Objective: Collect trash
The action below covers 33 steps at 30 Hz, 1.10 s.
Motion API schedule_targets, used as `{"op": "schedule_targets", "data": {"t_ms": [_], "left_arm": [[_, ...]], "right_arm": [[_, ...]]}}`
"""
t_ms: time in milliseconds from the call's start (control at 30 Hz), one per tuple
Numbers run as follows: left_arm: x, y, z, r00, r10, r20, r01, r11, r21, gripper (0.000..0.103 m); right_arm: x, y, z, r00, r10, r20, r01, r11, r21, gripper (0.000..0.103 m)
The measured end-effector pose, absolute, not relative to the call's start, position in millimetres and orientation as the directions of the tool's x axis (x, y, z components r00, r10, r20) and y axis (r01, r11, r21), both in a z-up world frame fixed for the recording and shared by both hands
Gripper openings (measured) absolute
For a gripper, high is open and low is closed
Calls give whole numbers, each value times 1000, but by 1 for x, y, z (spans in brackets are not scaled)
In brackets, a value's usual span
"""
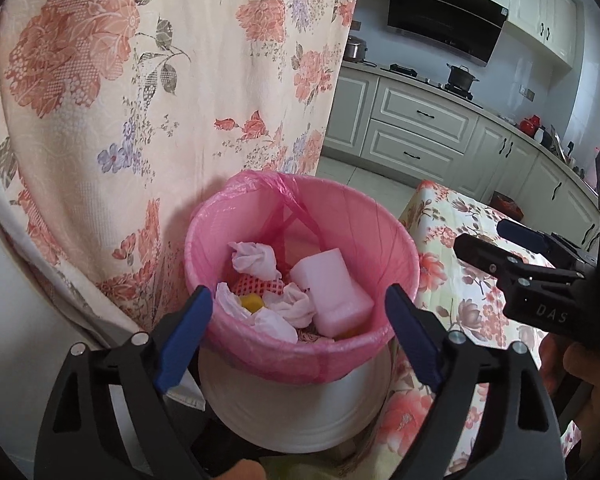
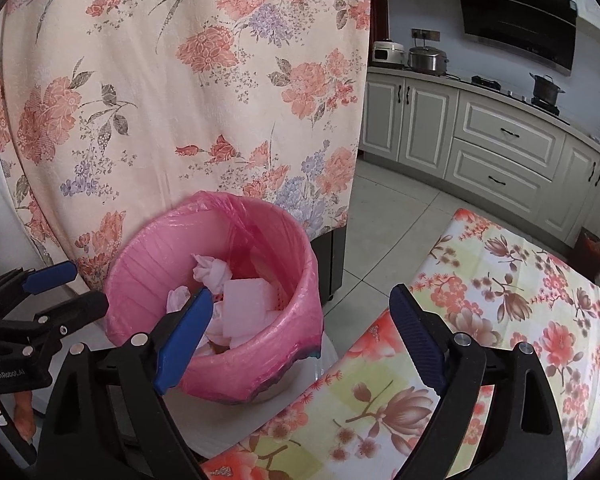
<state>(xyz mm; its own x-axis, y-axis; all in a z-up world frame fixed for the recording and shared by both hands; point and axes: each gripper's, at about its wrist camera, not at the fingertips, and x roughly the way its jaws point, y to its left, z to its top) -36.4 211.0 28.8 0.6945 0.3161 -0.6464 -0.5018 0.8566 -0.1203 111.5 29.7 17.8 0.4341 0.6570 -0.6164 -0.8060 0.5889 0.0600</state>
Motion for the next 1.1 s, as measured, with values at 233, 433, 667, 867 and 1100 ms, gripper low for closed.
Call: {"op": "schedule_targets", "data": {"t_ms": [233,433,667,867,1100], "left_arm": [[-56,204,37,663,338,-668,-521,849,-88,98],[-63,200,37,651,326,-685,-522,848,-92,98],[-68,200,43,655,335,-678,-526,846,-90,98],[-66,200,41,649,333,-684,-528,844,-91,98],[-66,201,38,646,330,-688,-528,844,-91,98]], "right_arm": [[81,7,17,447,663,-600,-789,608,85,84],[64,-1,19,444,666,-599,-794,602,80,84],[55,0,22,442,667,-600,-802,593,69,84],[59,0,22,440,670,-598,-800,595,79,84],[60,0,20,435,670,-601,-801,593,82,84]]}}
